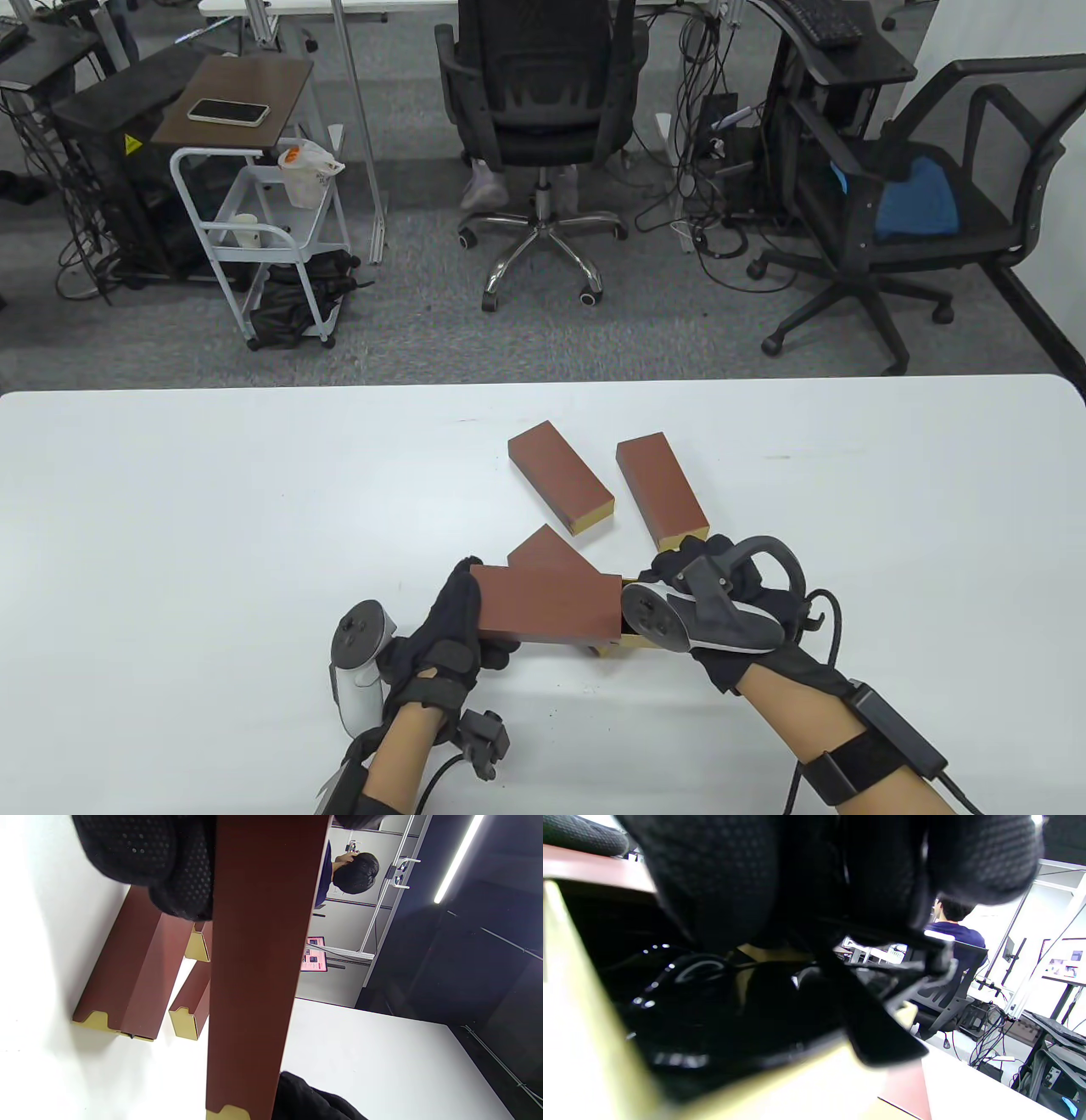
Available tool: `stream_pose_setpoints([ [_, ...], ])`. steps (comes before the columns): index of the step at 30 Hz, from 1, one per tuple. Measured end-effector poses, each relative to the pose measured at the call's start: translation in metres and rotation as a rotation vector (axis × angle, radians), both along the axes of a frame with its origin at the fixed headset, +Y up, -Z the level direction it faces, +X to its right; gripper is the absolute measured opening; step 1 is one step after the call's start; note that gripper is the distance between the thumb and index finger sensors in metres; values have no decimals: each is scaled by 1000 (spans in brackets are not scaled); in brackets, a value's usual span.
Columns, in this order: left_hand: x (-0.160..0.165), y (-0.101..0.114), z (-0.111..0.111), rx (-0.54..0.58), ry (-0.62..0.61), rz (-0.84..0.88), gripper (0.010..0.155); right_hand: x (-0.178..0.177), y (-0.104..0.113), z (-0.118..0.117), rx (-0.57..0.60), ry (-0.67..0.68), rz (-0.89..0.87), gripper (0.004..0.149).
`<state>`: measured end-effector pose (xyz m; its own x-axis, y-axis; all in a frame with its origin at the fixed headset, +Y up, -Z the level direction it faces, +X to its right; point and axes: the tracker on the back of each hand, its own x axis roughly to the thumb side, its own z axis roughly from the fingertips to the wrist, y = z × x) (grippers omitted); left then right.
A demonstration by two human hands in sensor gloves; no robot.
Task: Slide to open storage boxes and store sunglasses
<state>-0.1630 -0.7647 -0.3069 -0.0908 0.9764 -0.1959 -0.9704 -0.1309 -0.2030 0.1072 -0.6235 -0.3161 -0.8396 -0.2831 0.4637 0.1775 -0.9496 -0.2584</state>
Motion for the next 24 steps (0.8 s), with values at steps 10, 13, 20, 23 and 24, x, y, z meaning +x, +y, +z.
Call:
stream_pose_setpoints([
  [10, 4, -3, 0, -16, -11, 15, 71, -4, -7, -4, 19, -35, -56, 37],
  [13, 4, -3, 0, -12, -4, 11, 71, -4, -8, -3, 26, -37, -67, 37],
  [20, 2, -3, -1, 1, 2, 5, 71, 10, -2, -4, -7, -42, -190, 36],
  [23, 1, -3, -1, 5, 9, -8, 71, 23, 2, -7, -37, -55, -331, 38],
  [24, 0, -3, -1, 6, 11, -10, 71, 27, 2, -9, -43, -61, -373, 38],
])
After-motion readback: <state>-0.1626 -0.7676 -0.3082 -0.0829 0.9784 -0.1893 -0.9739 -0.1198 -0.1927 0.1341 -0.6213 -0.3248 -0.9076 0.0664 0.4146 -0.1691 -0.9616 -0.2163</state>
